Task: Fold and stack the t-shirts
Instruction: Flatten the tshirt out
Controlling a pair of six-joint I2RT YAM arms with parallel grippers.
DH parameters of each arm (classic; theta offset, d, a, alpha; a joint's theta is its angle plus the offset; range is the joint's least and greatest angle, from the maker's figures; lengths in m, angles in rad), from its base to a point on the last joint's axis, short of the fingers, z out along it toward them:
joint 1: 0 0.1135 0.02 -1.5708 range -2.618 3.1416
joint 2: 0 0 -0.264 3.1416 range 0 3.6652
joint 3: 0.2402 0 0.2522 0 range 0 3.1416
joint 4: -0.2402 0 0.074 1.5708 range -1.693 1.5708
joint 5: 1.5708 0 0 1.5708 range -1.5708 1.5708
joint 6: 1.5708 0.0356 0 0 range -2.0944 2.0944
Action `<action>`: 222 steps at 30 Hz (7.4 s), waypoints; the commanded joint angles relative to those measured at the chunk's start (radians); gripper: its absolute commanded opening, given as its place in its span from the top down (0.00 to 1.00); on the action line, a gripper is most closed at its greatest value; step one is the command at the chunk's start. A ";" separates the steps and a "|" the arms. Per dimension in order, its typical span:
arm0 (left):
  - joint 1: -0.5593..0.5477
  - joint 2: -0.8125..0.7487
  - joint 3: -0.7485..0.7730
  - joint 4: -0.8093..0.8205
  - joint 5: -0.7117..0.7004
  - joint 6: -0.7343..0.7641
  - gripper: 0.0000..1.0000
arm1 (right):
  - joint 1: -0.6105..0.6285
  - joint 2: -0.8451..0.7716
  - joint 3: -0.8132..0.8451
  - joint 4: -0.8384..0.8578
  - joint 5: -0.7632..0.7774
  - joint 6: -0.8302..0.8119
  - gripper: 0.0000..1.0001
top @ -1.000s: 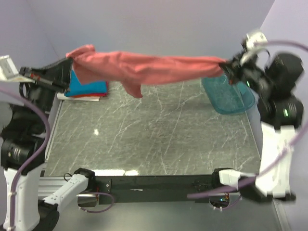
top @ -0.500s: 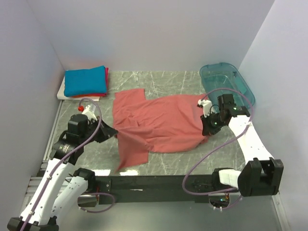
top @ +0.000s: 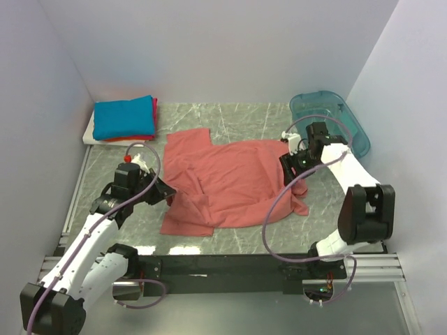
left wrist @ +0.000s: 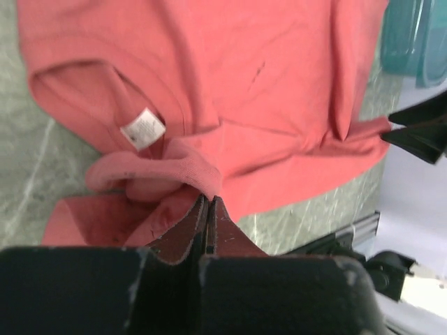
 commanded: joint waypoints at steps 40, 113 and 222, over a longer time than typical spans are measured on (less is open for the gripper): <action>0.000 -0.127 -0.040 0.122 -0.059 0.023 1.00 | -0.127 -0.026 -0.319 0.080 0.081 -0.184 0.88; 0.026 -0.191 0.187 -0.190 -0.172 0.118 0.24 | -0.159 -0.289 -0.120 -0.051 -0.188 -0.275 0.47; -0.163 1.173 1.029 -0.287 -0.283 0.575 0.56 | -0.102 0.150 0.071 0.175 -0.285 -0.008 0.52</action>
